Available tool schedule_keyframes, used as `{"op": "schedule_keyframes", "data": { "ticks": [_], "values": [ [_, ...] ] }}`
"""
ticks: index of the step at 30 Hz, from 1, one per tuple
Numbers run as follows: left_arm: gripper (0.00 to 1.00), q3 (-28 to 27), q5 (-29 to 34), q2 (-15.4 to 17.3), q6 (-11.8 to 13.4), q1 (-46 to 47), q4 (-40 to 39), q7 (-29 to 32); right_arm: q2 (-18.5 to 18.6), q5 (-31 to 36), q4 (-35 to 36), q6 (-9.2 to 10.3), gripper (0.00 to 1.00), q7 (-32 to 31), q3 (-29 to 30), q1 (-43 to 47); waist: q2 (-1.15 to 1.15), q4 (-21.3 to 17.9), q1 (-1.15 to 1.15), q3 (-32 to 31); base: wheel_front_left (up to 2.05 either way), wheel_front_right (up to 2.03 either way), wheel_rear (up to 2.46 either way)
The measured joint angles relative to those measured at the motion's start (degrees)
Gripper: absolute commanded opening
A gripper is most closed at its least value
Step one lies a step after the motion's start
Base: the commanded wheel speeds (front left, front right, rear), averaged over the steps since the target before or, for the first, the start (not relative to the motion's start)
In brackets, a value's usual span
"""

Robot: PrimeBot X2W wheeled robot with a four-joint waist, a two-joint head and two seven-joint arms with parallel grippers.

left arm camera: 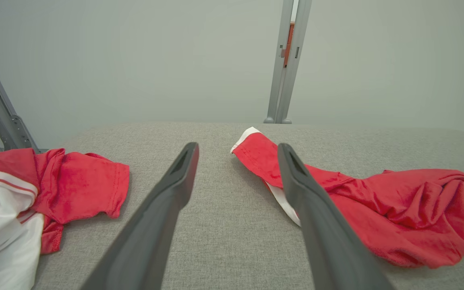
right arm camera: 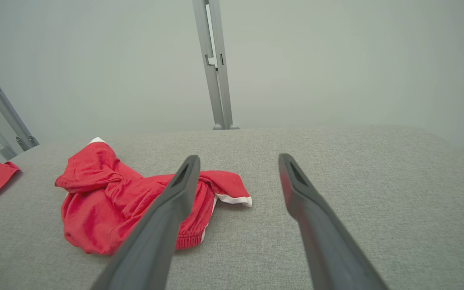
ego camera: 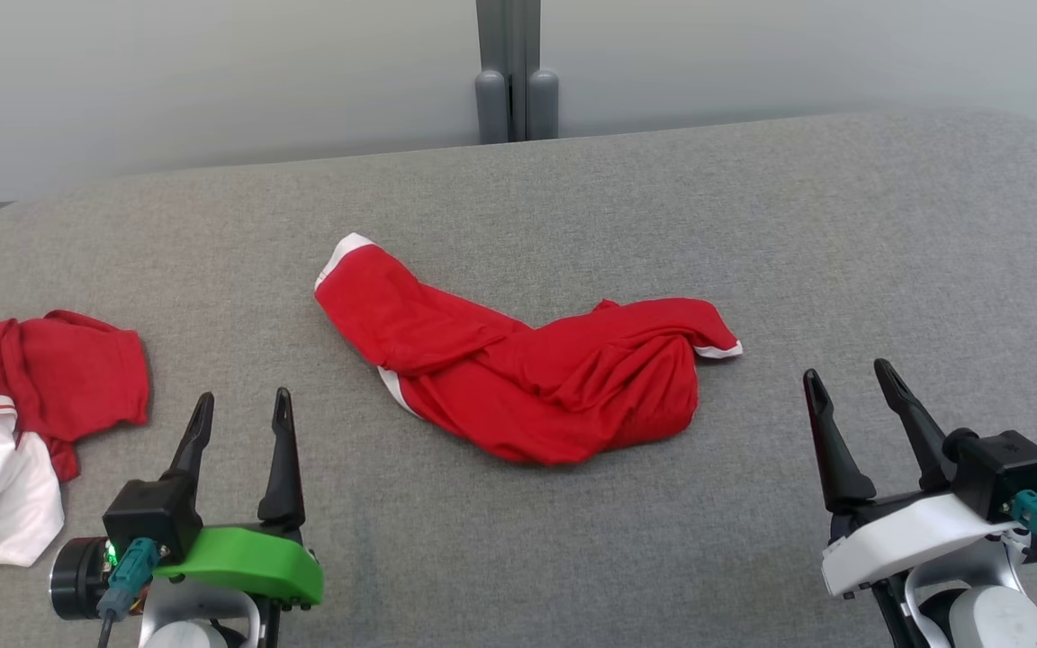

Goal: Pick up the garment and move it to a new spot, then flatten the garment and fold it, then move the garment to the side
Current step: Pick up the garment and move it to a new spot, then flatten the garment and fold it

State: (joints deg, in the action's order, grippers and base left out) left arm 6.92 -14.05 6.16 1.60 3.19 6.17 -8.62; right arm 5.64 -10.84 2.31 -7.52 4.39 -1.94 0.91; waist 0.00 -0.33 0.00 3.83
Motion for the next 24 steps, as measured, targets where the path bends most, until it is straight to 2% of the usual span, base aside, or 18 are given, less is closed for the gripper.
{"op": "schedule_keyframes", "data": {
  "ticks": [16,19,24],
  "values": [
    [1.00,0.58,-0.09,0.71,0.60,0.24,-0.66,0.30,-0.29,-0.08,-0.52,0.00,1.00,0.29,-1.01,-0.24,0.00,-0.13,0.00,1.67,0.00,0.00,0.00],
    [1.00,0.97,0.08,0.73,0.69,1.42,-1.54,-0.07,0.56,-0.07,-0.66,0.00,1.00,-0.29,-3.38,-1.30,0.00,0.05,0.00,2.81,0.00,0.00,0.00],
    [1.00,2.41,0.68,0.42,0.69,4.96,-2.82,-0.70,3.00,-0.22,-2.55,0.00,1.00,-1.87,-11.54,-4.32,0.00,0.84,0.00,5.94,0.00,0.00,0.00]
  ]
}}
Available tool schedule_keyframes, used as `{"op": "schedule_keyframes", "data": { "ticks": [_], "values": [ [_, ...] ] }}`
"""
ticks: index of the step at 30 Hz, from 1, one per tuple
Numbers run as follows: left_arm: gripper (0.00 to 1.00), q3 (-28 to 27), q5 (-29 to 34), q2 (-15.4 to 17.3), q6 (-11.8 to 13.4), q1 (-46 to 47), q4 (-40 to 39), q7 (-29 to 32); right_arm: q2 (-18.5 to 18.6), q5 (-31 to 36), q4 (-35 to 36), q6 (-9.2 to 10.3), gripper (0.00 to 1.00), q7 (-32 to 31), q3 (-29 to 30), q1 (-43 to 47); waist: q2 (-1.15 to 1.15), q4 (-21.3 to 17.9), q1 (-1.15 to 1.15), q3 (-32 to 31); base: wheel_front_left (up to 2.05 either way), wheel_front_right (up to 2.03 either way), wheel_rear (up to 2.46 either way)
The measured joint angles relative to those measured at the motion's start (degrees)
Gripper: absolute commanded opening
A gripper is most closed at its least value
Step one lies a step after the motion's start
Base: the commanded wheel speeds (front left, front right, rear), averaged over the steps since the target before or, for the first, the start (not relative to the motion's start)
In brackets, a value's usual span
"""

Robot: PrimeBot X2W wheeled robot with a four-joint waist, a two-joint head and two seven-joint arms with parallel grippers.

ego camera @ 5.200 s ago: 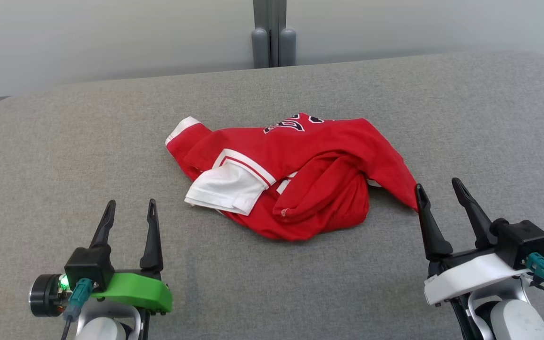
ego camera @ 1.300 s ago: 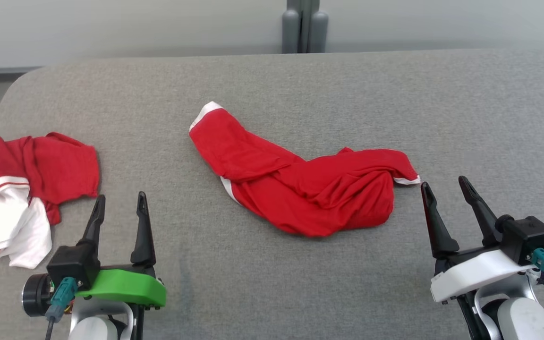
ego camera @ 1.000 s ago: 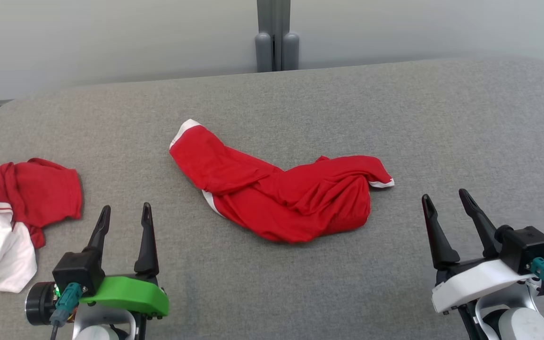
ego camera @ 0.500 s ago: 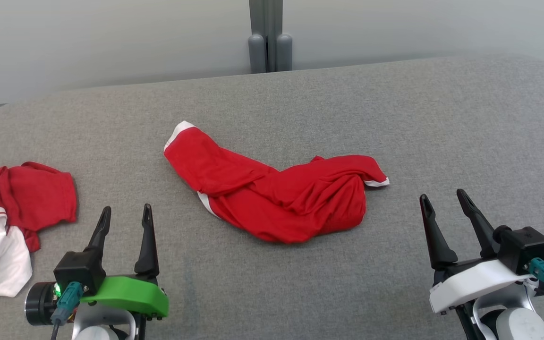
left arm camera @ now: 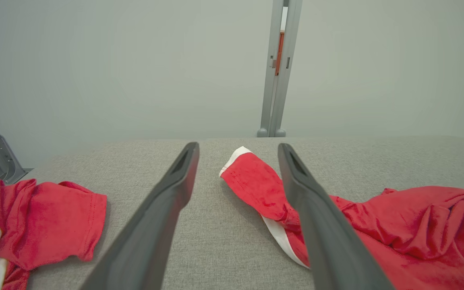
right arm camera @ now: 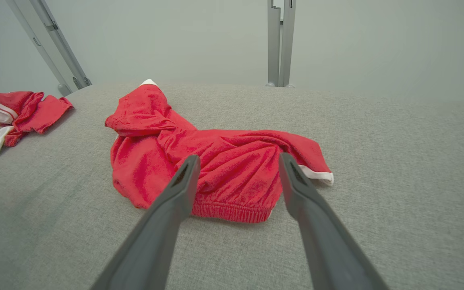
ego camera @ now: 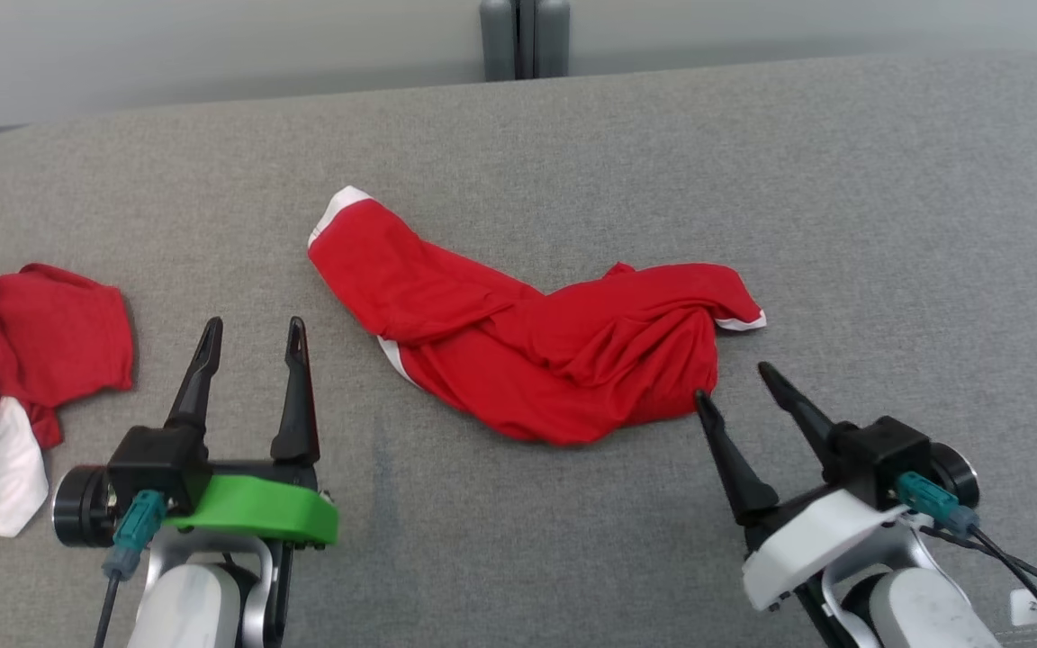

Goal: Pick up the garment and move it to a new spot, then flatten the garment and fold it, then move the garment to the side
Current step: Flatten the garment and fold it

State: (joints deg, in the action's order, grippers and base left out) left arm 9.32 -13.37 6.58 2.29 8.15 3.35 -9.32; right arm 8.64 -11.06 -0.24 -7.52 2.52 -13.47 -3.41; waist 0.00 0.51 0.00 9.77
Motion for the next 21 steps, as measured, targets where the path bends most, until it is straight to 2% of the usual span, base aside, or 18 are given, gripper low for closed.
{"op": "schedule_keyframes", "data": {
  "ticks": [6,12,13,14,15,16,21],
  "values": [
    [1.00,1.40,0.40,-0.66,-0.08,2.89,-0.04,-1.38,2.02,-0.99,-4.99,0.00,1.00,-0.40,-8.86,-4.38,0.00,1.95,0.00,4.11,0.00,0.00,0.00],
    [1.00,1.81,0.38,-1.00,0.10,4.27,0.46,-2.43,2.90,-0.54,-10.96,0.00,1.00,-0.22,-12.76,-8.67,0.00,4.42,0.00,7.18,0.00,0.00,0.00],
    [1.00,1.88,0.38,-1.04,0.24,4.35,0.54,-2.56,2.93,-0.41,-11.90,0.00,0.93,-0.08,-12.89,-9.23,0.00,4.81,0.00,7.59,0.00,0.00,0.00],
    [1.00,1.87,0.38,-1.05,0.27,4.43,0.65,-2.60,3.14,-0.04,-12.80,0.00,0.48,0.13,-13.12,-9.84,0.00,5.16,0.00,7.97,0.00,0.00,0.00],
    [1.00,1.88,0.38,-1.05,0.32,4.52,0.71,-2.68,3.30,0.33,-13.32,0.00,0.34,0.42,-13.24,-10.23,0.00,5.38,0.00,8.25,0.00,0.00,0.00],
    [1.00,1.88,0.38,-1.07,0.34,4.65,0.75,-2.87,3.33,0.35,-13.93,0.00,0.00,0.75,-13.33,-10.66,0.00,5.62,0.00,8.56,0.00,0.00,0.00],
    [1.00,1.80,0.38,-1.03,0.76,4.87,0.94,-3.12,3.30,0.37,-14.32,0.00,0.00,4.36,-13.66,-11.91,0.00,5.76,0.00,9.16,0.00,0.00,0.00]
  ]
}}
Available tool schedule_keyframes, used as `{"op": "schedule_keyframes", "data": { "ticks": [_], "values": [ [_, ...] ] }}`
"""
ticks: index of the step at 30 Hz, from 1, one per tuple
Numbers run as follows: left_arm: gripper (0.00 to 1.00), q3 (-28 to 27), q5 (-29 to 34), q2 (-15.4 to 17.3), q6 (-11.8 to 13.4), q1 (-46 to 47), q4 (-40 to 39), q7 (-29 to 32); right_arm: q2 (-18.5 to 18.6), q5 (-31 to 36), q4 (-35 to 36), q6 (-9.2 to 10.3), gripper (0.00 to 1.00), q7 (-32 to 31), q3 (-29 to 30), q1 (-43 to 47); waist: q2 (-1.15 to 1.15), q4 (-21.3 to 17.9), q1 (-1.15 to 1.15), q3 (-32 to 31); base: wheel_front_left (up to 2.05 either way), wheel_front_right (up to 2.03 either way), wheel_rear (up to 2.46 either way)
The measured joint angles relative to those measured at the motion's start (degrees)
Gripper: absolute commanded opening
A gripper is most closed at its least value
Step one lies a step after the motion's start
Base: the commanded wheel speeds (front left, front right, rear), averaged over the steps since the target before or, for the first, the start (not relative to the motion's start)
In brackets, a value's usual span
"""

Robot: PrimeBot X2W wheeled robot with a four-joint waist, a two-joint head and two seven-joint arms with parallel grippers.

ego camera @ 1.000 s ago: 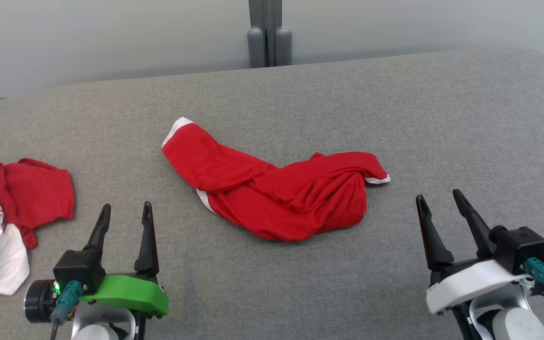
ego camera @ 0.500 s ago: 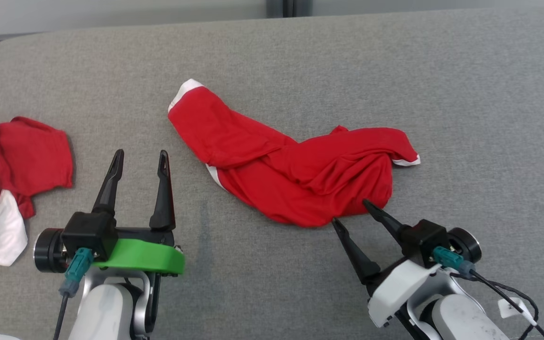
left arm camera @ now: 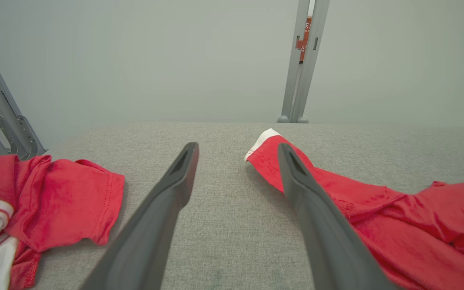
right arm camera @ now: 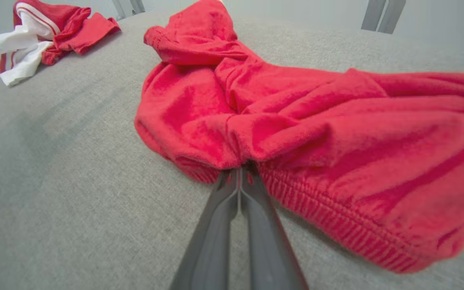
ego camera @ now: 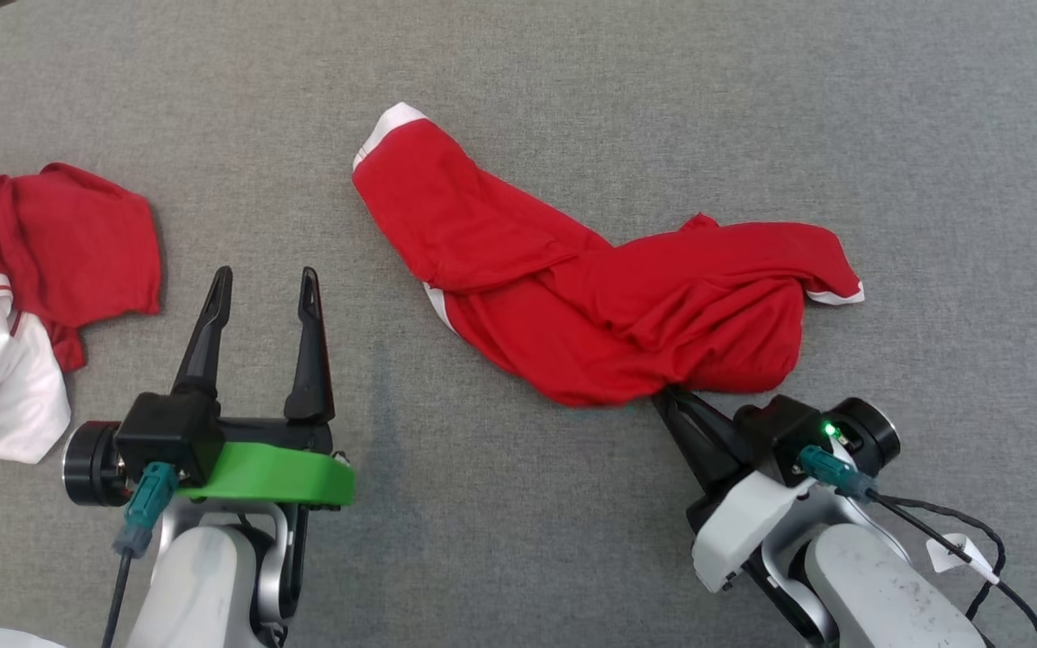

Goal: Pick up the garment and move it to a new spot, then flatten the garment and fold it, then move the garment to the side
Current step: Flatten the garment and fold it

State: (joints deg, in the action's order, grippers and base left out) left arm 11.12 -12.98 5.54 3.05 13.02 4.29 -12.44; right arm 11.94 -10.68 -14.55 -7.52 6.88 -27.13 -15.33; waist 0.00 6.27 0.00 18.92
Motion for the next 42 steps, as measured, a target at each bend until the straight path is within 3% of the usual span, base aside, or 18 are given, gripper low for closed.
{"op": "schedule_keyframes", "data": {
  "ticks": [11,23,32,42],
  "values": [
    [1.00,-0.76,-0.32,1.14,0.98,-0.15,-0.71,0.30,2.22,-2.82,11.90,0.00,0.00,3.81,2.91,1.57,0.00,-3.29,0.00,-1.56,0.00,0.00,0.00],
    [1.00,-1.16,-0.55,2.15,2.08,-1.21,-3.21,1.64,3.75,-3.32,28.56,0.00,0.00,-0.79,11.62,6.45,0.00,-7.25,0.00,-1.79,0.00,0.00,0.00],
    [1.00,0.79,-0.38,1.97,1.66,1.10,-4.21,2.02,3.79,-4.42,24.75,0.00,0.00,-1.76,17.33,4.88,0.00,-6.34,0.00,1.52,0.00,0.00,0.00],
    [1.00,3.18,-0.31,0.64,1.16,4.69,-3.25,0.77,5.24,-6.90,11.15,0.00,0.00,-0.65,18.63,-4.65,0.00,-3.19,0.00,6.66,0.00,0.00,0.00]
  ]
}}
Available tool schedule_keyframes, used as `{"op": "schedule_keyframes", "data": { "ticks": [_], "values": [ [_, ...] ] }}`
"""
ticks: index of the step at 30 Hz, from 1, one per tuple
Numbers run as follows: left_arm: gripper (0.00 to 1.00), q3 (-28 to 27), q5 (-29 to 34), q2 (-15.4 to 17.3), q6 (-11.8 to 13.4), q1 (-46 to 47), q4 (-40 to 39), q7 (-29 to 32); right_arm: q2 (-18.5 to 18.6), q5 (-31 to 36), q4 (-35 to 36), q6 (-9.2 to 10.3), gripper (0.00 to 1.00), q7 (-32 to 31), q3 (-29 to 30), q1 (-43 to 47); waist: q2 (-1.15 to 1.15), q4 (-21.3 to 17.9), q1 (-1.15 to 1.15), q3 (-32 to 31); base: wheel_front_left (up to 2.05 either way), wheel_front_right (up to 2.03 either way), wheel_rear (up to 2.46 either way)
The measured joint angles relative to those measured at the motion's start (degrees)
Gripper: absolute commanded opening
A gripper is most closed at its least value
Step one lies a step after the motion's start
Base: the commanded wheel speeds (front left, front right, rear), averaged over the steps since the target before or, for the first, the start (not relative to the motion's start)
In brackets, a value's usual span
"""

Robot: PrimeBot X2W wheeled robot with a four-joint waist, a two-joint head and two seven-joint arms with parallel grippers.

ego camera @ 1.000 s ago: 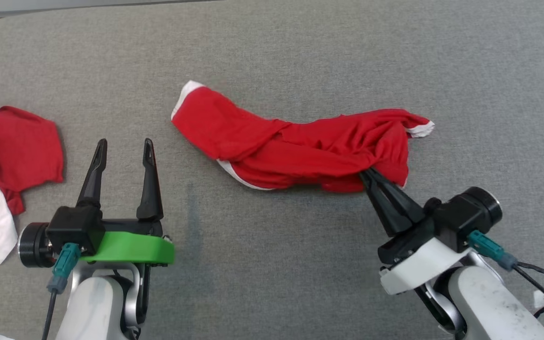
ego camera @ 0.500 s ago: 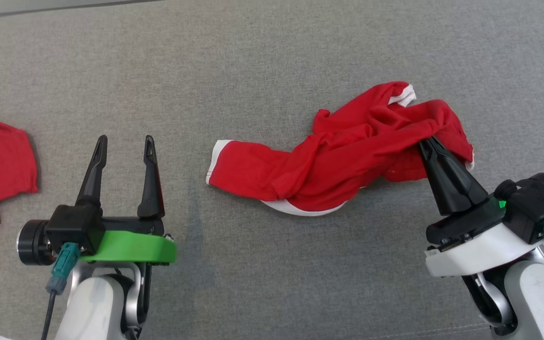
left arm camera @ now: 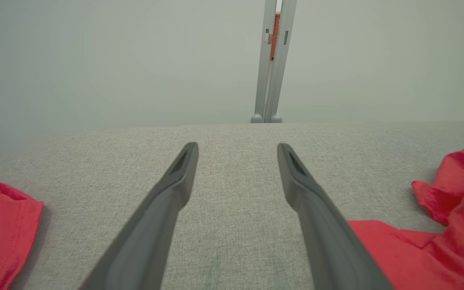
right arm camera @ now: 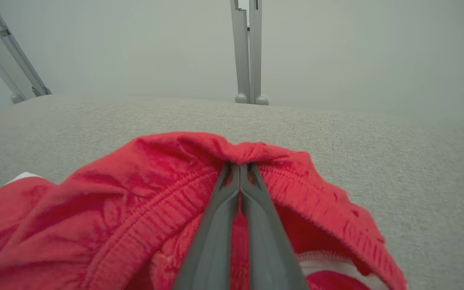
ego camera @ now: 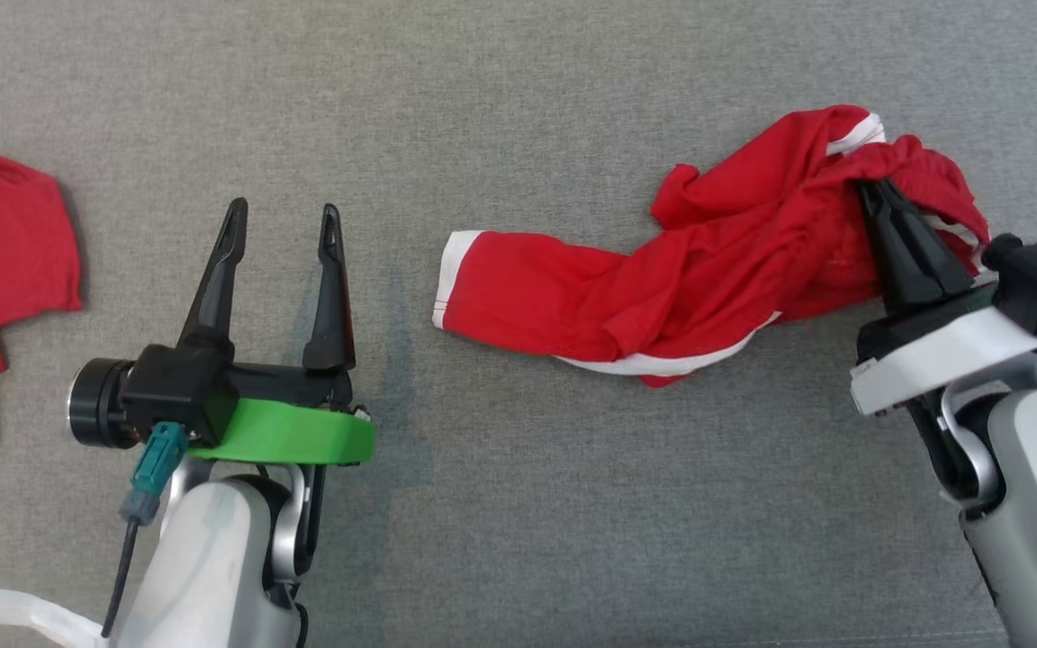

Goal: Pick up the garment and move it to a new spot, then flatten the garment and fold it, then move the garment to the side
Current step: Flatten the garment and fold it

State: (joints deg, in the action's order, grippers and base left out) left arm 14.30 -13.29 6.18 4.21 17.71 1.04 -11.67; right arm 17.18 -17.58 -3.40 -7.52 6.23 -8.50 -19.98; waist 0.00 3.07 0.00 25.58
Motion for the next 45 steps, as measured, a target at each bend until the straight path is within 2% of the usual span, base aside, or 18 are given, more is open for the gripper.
{"op": "schedule_keyframes", "data": {
  "ticks": [5,6,8,9,13,17,27,36,45],
  "values": [
    [1.00,0.74,-0.01,-0.37,-0.16,1.06,1.31,-0.56,0.63,-1.74,-9.49,0.00,0.00,1.92,-1.33,-6.14,0.00,1.73,0.00,1.82,0.00,0.00,0.00],
    [1.00,0.73,-0.02,-0.38,-0.16,1.21,1.49,-0.63,0.62,-2.00,-10.82,0.00,0.06,2.23,-1.63,-6.78,0.00,1.95,0.00,2.04,0.00,0.00,0.00],
    [1.00,0.68,-0.10,-0.42,-0.16,1.36,2.01,-0.90,0.35,-2.31,-13.18,0.00,0.81,3.58,-2.25,-7.79,0.00,2.29,0.00,2.38,0.00,0.00,0.00],
    [1.00,0.68,-0.13,-0.42,-0.16,1.37,2.31,-1.01,0.11,-2.52,-14.05,0.00,1.00,4.25,-2.47,-7.97,0.00,2.31,0.00,2.35,0.00,0.00,0.00],
    [1.00,0.41,-0.26,-0.27,0.02,1.30,3.11,-1.30,-0.31,-2.93,-14.94,0.00,1.00,6.68,-2.19,-7.27,0.00,2.02,0.00,1.54,0.00,0.00,0.00],
    [1.00,0.01,-0.65,0.10,0.43,0.46,3.63,-1.43,-0.56,-3.03,-12.60,0.00,1.00,8.05,-1.34,-3.22,0.00,1.16,0.00,-0.25,0.00,0.00,0.00],
    [1.00,-0.71,-1.20,1.68,1.36,-3.61,4.10,-0.70,-3.10,-0.76,-0.73,0.00,1.00,8.75,3.57,6.69,0.00,-1.02,0.00,-6.19,0.00,0.00,0.00],
    [1.00,-0.52,-1.66,2.36,1.87,-6.62,3.74,0.01,-5.86,1.70,6.17,0.00,1.00,5.44,5.08,13.77,0.00,-2.01,0.00,-10.40,0.00,0.00,0.00],
    [1.00,0.01,-1.97,2.78,2.34,-7.11,3.11,0.54,-6.65,2.16,8.44,0.00,1.00,3.86,5.33,14.95,0.00,-2.35,0.00,-10.62,0.00,0.00,0.00]
  ]
}}
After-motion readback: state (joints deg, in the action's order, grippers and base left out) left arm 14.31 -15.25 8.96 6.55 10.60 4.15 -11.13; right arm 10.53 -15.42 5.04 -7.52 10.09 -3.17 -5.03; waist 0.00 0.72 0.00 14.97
